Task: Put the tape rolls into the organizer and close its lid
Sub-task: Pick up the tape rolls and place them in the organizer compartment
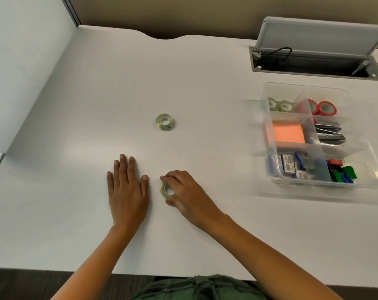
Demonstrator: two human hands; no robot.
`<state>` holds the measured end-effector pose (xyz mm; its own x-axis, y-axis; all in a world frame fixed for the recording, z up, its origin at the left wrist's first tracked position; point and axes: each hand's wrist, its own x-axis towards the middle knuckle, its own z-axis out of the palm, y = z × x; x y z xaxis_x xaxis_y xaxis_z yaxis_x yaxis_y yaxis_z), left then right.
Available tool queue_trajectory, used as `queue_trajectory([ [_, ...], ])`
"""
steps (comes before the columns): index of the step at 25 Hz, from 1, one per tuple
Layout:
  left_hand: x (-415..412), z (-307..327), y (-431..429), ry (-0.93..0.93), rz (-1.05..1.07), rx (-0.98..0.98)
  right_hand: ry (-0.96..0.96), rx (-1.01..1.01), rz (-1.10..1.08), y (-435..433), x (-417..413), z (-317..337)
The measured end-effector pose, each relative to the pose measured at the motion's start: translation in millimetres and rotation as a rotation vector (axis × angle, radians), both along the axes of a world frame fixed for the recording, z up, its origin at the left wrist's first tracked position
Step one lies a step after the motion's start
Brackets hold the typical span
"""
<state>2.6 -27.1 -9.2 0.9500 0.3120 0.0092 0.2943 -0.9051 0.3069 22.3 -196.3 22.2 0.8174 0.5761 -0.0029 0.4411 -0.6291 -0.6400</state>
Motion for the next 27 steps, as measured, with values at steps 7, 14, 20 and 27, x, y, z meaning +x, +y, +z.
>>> queue_trajectory([
  [7,4,8,-13,-0.022,-0.126,0.024,-0.084,0.164,-0.291,-46,1,28],
  [14,37,22,-102,-0.049,-0.349,-0.267,-0.317,0.353,-0.690,-147,47,69],
  [20,70,9,-182,-0.019,-0.452,-0.231,-0.320,0.328,-0.792,-249,123,88],
  [27,83,-8,-198,-0.029,-0.352,-0.052,-0.156,0.052,-0.511,-304,223,79],
])
